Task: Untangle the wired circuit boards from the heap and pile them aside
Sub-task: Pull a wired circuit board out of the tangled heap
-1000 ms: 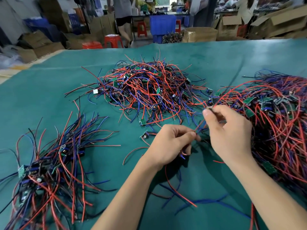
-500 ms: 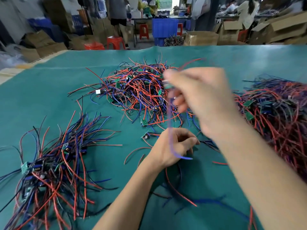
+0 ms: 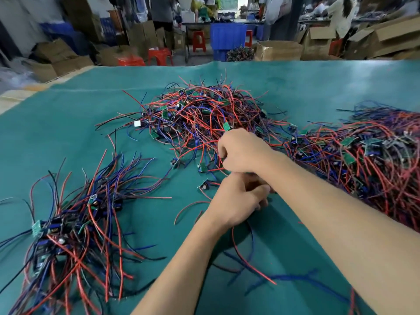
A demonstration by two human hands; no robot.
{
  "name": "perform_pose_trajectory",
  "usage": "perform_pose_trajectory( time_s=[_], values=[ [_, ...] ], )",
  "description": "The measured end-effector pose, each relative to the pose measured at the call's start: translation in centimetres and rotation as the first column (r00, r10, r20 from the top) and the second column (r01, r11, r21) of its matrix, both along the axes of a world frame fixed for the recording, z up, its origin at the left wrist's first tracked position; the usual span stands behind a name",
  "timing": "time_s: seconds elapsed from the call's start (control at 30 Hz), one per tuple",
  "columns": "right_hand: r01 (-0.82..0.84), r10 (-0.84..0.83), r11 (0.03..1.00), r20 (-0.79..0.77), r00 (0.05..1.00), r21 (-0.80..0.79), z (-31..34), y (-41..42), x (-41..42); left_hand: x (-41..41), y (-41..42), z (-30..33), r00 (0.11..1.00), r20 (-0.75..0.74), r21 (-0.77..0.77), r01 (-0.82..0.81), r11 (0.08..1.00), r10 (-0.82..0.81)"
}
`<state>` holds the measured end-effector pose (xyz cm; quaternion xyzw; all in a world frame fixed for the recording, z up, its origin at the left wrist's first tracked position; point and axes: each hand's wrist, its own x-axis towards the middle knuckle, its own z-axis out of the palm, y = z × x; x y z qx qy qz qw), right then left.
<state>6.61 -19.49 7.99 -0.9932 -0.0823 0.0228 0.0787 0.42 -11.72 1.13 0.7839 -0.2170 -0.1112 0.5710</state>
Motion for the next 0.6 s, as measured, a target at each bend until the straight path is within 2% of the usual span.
perform_pose_trajectory(
  time_s=[0.23,0.33,0.4,0.5,0.6],
  values=[
    [-0.004,0.006,0.993,-0.013,1.0,0.118,-1.1,-2.3,-0.4,0.0,0.0,0.0,0.999,0.014,0.049,0.031,0.998,-0.032],
    [-0.009,0.0,0.991,0.07,0.998,0.132,-1.4,-3.5,-0.6,-0.1,0.0,0.1,1.0,-0.006,0.031,0.025,0.999,-0.025],
    [-0.003,-0.04,0.967,0.16,0.986,0.257,-1.2,-4.8,-1.0,0.0,0.1,0.0,0.999,-0.033,0.001,0.008,1.0,-0.008],
    [0.007,-0.215,0.822,0.299,0.93,0.569,-0.5,-7.1,-2.8,0.1,-0.1,-0.1,0.999,-0.04,-0.025,-0.036,0.999,0.035],
    [-0.014,-0.389,0.553,0.273,0.88,0.833,-0.6,-9.0,-5.7,0.1,-0.2,0.1,0.992,-0.07,-0.132,-0.114,0.985,0.105]
  ],
)
